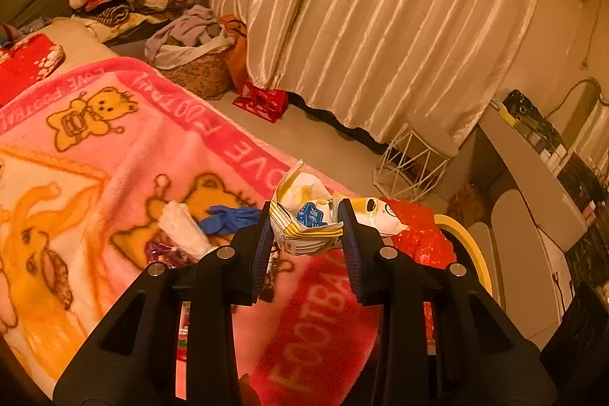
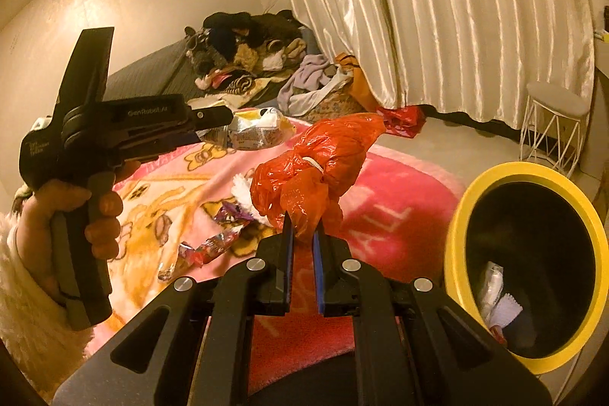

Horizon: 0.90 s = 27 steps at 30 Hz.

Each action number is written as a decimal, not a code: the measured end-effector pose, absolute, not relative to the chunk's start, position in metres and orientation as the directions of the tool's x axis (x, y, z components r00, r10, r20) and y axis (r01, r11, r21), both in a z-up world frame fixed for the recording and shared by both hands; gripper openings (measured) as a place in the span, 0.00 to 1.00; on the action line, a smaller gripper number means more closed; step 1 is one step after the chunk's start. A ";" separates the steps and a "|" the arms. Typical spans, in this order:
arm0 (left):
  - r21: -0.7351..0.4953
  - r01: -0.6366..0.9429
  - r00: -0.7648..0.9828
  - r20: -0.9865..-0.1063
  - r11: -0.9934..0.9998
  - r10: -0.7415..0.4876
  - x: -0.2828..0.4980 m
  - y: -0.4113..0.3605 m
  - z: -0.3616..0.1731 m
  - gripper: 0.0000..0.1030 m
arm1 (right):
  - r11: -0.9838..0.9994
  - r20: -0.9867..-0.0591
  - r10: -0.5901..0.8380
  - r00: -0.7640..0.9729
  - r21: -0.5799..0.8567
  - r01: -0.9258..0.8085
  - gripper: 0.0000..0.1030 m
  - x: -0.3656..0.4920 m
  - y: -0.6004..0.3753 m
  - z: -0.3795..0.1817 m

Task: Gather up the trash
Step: 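Lift the snack bag and orange wrapper toward the bin with both tools, then carry the white-yellow snack bag and orange wrapper over the bin with both tools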

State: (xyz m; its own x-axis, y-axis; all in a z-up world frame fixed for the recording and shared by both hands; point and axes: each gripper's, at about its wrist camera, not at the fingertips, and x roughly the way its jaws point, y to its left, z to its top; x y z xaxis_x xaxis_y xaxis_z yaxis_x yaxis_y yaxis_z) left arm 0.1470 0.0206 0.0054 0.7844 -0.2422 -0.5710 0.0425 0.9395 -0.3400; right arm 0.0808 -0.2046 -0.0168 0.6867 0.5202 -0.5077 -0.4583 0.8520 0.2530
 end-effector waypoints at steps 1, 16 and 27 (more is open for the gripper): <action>-0.339 0.048 0.784 -0.570 0.940 -0.246 0.147 0.016 0.006 0.26 | 0.855 -0.506 0.517 0.691 0.257 -0.452 0.09 0.080 -0.208 -0.017; -0.316 0.123 0.770 -0.568 0.941 -0.291 0.146 -0.028 0.011 0.26 | 0.883 -0.481 0.468 0.742 0.285 -0.373 0.09 0.077 -0.251 -0.013; -0.302 0.175 0.758 -0.567 0.937 -0.324 0.146 -0.056 0.013 0.26 | 0.900 -0.473 0.427 0.771 0.303 -0.313 0.09 0.077 -0.274 -0.011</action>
State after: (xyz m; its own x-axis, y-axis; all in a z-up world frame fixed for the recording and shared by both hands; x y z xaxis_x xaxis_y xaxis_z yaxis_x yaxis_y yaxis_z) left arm 0.1464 -0.0557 0.0132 0.7577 -0.3240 -0.5666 0.1748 0.9371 -0.3022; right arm 0.0770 -0.2737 -0.0113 0.7708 0.4270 -0.4727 -0.3130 0.9002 0.3029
